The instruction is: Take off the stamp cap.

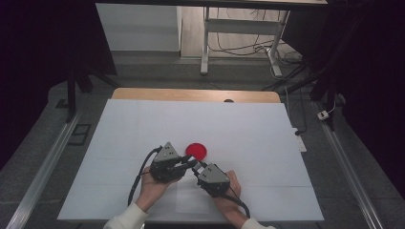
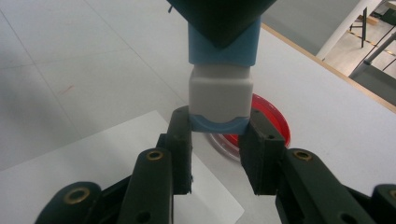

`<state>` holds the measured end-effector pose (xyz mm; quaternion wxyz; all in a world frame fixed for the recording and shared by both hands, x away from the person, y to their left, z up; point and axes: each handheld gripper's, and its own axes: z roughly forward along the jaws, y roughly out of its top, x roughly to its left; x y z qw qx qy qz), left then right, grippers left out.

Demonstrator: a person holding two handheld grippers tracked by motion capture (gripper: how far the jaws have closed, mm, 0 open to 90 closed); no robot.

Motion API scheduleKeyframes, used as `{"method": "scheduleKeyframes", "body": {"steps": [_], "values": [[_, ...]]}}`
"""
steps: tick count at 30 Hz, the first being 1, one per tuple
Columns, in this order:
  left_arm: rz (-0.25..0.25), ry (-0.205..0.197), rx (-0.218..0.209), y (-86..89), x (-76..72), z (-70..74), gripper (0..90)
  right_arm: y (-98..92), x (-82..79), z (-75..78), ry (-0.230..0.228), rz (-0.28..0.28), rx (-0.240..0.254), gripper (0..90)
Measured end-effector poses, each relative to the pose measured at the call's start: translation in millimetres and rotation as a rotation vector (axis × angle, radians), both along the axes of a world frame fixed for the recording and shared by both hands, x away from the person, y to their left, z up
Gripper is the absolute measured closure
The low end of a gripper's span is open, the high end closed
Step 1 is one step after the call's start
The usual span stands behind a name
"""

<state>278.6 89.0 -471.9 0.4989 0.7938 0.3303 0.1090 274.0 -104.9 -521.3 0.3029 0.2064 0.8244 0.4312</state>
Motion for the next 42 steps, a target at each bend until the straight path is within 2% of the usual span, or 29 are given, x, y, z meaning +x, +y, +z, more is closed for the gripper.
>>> {"method": "scheduleKeyframes", "body": {"steps": [4, 6, 8, 9, 10, 11, 14, 18, 29, 42], "values": [[-0.002, 0.001, -0.002, 0.8, 0.4, 0.1, 75.8, -0.3, 1.0, 0.5, -0.014, 0.016, -0.02, 65.8], [0.0, 0.002, -0.008, 1.4, 0.5, 0.4, 75.8, -0.6, 1.6, 1.5, -0.035, 0.03, -0.049, 65.8], [0.063, -0.064, 0.029, 4.7, -2.3, 4.4, 75.8, -0.1, 2.8, -1.1, -0.043, 0.029, -0.105, 65.8], [0.076, -0.067, 0.017, 9.5, -1.9, 6.5, 75.8, -1.0, 3.9, -4.1, -0.031, 0.019, -0.1, 65.8], [0.077, -0.048, -0.024, 16.4, -0.8, 8.1, 75.8, -3.9, 6.3, -6.8, 0.001, 0.012, -0.073, 65.8], [0.08, -0.043, -0.036, 19.4, -0.7, 8.8, 75.8, -6.1, 8.9, -6.6, 0.03, 0.002, -0.036, 65.8], [0.07, -0.044, -0.035, 19.5, -1.2, 9.1, 75.8, -8.0, 9.5, -1.2, 0.024, -0.003, -0.016, 65.8], [0.049, -0.046, -0.025, 15.0, -2.7, 8.9, 75.7, -10.6, 10.9, -1.2, 0.035, -0.004, 0.0, 65.8], [0.036, -0.036, -0.017, 14.5, -2.1, 7.6, 75.6, -16.0, 11.1, 1.6, 0.049, 0.011, 0.027, 65.6], [0.033, -0.03, -0.006, 15.9, -0.3, 5.7, 75.5, -42.0, 14.8, 4.1, 0.1, 0.002, 0.055, 65.4]]}}
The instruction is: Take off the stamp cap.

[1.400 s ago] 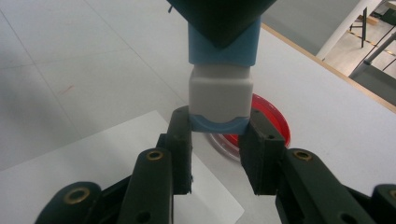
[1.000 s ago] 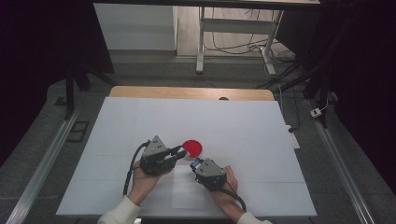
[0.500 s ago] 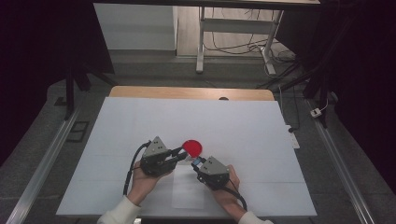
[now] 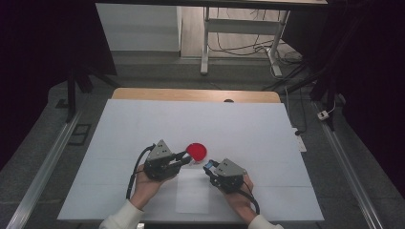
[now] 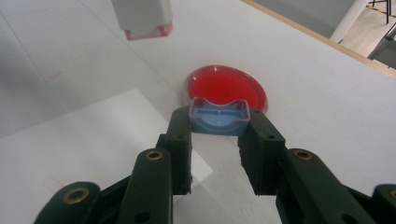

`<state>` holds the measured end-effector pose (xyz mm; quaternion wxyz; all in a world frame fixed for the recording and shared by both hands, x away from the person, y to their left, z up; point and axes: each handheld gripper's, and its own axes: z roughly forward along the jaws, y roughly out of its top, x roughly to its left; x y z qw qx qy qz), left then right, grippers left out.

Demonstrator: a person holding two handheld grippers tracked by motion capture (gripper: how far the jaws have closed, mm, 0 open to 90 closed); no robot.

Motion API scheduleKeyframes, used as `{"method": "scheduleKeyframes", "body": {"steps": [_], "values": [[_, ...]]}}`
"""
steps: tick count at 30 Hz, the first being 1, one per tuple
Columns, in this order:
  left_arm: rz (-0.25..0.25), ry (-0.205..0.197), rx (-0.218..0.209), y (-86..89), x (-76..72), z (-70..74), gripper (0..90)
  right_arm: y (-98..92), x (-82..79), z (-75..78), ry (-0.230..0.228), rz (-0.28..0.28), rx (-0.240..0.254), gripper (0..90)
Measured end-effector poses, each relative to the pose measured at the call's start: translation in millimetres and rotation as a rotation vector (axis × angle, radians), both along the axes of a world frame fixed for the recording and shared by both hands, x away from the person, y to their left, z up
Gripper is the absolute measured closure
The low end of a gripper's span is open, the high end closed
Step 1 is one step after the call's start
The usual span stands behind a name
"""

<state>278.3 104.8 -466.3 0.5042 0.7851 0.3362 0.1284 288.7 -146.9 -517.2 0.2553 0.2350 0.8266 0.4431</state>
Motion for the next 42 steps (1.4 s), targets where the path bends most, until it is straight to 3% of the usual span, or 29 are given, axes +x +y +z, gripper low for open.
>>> {"method": "scheduleKeyframes", "body": {"steps": [10, 15, 28, 35, 42], "values": [[-0.002, -0.006, 0.008, 1.1, -0.7, 0.4, 75.4, -31.9, -1.7, 3.7, 0.031, -0.011, 0.019, 65.3], [-0.005, -0.01, 0.019, 0.5, -1.0, 0.4, 75.5, -55.1, -3.8, 7.4, 0.044, -0.058, 0.047, 65.3], [-0.006, -0.006, 0.022, -1.9, -0.1, -0.8, 75.4, -124.9, -17.6, 12.7, 0.015, -0.19, 0.044, 65.4], [-0.002, -0.01, 0.03, -0.3, 0.2, -0.9, 75.4, -142.6, -17.2, 12.8, 0.007, -0.211, 0.034, 65.3], [0.01, -0.013, 0.025, 4.6, 0.5, 0.4, 75.4, -156.1, -13.5, 9.0, 0.028, -0.23, 0.039, 65.3]]}}
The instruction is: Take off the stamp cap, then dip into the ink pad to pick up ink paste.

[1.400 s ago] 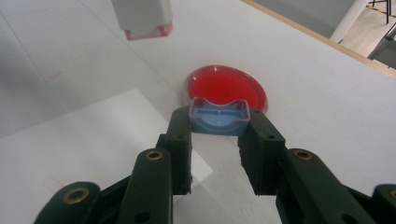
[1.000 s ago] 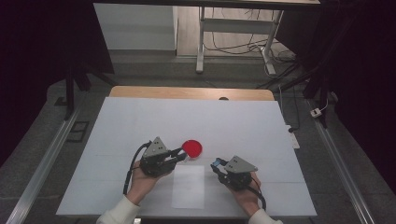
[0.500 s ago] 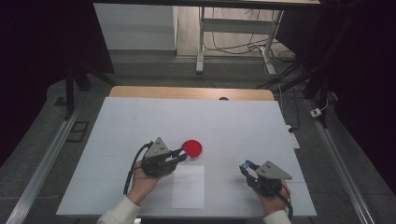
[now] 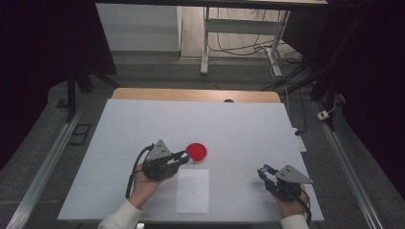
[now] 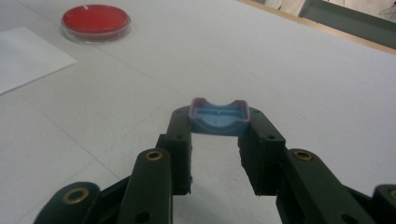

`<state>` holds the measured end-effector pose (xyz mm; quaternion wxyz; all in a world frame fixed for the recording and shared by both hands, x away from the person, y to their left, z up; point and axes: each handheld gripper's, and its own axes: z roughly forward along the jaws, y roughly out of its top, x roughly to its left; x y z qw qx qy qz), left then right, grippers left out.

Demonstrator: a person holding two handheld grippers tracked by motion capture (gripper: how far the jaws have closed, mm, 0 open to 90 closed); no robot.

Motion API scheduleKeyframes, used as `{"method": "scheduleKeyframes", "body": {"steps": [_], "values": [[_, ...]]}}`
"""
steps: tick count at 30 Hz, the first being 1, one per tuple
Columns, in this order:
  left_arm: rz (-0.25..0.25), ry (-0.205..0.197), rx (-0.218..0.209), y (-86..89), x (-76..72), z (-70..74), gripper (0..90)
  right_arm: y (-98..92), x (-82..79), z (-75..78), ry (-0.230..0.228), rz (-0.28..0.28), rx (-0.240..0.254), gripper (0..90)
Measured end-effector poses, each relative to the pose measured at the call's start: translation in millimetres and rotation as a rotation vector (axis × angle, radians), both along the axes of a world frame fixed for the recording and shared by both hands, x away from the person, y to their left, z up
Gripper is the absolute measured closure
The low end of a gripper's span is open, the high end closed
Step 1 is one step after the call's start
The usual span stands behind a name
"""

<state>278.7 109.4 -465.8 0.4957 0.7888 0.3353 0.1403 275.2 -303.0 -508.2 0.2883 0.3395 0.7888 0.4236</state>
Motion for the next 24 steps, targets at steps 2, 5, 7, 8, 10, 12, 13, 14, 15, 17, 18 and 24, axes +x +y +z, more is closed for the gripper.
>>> {"method": "scheduleKeyframes", "body": {"steps": [2, 5, 7, 8, 10, 12, 13, 14, 15, 17, 18, 24], "values": [[0.002, 0.0, -0.001, 0.8, 0.3, 0.1, 75.4, -1.6, 0.3, 0.1, 0.003, -0.008, -0.009, 65.3], [0.004, -0.002, 0.002, 1.3, 0.5, 0.1, 75.4, -2.9, 0.8, 0.7, 0.001, -0.005, -0.003, 65.3], [0.005, -0.003, 0.002, 1.6, 0.6, 0.2, 75.4, -2.8, 1.1, 1.1, -0.002, -0.004, -0.002, 65.3], [0.005, -0.004, 0.001, 1.9, 0.7, 0.4, 75.4, -2.7, 1.1, 1.2, -0.002, -0.004, 0.001, 65.3], [0.006, -0.005, 0.0, 2.4, 0.7, 0.9, 75.5, -2.1, 1.3, 1.0, -0.004, -0.001, 0.005, 65.3], [0.007, -0.005, 0.001, 2.6, 0.8, 1.1, 75.4, -1.6, 1.2, 1.3, -0.007, 0.005, 0.007, 65.3], [0.007, -0.005, 0.001, 2.4, 0.8, 1.0, 75.4, -1.3, 0.7, 2.1, -0.007, -0.001, 0.001, 65.3], [0.008, -0.005, 0.001, 2.1, 0.7, 1.0, 75.4, -1.1, 0.6, 2.6, -0.008, 0.004, 0.006, 65.3], [0.007, -0.004, 0.002, 1.8, 0.8, 0.8, 75.5, -0.9, 0.4, 3.0, -0.01, 0.005, 0.008, 65.3], [0.007, 0.0, 0.001, 0.9, 1.1, 0.2, 75.4, -0.4, 0.1, 3.2, -0.015, 0.007, 0.013, 65.3], [0.007, 0.001, 0.002, 0.1, 1.3, -0.2, 75.4, -0.2, -0.1, 3.2, -0.016, 0.006, 0.012, 65.3], [0.009, 0.01, 0.019, -4.8, 3.0, -2.9, 75.4, -1.1, -2.2, 5.3, -0.027, 0.0, 0.017, 65.3]]}}
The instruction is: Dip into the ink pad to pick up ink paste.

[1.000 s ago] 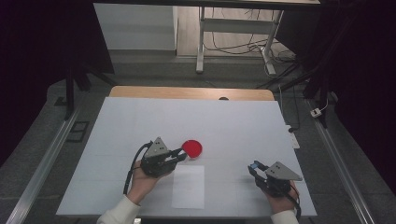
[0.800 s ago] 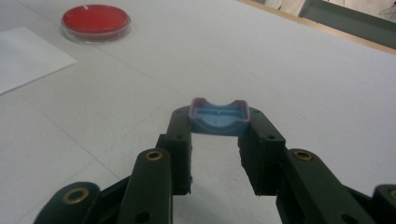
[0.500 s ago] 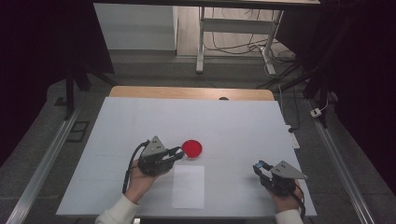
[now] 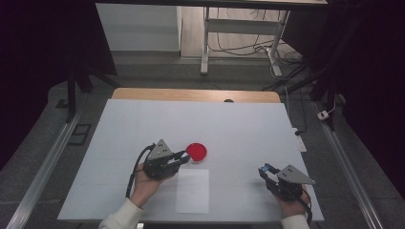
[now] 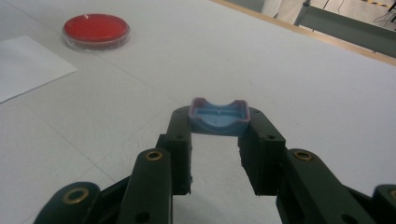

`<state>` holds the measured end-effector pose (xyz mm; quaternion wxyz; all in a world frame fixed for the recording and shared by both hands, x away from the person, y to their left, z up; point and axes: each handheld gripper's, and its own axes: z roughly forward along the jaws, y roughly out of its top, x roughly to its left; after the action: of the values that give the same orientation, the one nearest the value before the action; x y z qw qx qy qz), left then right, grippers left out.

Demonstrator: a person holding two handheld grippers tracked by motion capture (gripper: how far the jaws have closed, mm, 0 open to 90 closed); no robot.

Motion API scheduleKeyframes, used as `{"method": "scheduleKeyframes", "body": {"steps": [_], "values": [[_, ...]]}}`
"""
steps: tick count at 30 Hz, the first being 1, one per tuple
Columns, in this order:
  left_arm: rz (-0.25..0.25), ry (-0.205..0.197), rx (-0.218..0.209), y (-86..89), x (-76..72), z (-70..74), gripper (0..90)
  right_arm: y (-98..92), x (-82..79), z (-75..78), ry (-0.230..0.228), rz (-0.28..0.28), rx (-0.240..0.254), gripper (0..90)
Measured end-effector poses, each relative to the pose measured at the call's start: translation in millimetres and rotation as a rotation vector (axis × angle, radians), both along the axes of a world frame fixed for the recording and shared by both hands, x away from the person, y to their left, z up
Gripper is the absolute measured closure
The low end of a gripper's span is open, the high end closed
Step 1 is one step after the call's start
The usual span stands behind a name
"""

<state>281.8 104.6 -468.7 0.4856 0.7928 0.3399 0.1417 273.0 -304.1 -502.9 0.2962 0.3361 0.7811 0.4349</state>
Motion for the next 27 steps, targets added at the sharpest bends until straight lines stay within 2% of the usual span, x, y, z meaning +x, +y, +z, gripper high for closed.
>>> {"method": "scheduleKeyframes", "body": {"steps": [6, 17, 27], "values": [[0.021, 0.009, 0.017, -2.1, 7.8, 2.2, 75.4, -2.4, 0.8, 1.5, -0.002, 0.009, 0.022, 65.3], [0.029, 0.006, 0.04, -13.0, 21.9, 7.2, 75.4, -0.4, 3.6, 0.7, 0.0, 0.032, 0.02, 65.3], [0.033, 0.011, 0.055, -26.1, 42.8, 9.0, 75.4, 1.0, 3.6, 0.1, 0.002, 0.032, 0.018, 65.3]]}}
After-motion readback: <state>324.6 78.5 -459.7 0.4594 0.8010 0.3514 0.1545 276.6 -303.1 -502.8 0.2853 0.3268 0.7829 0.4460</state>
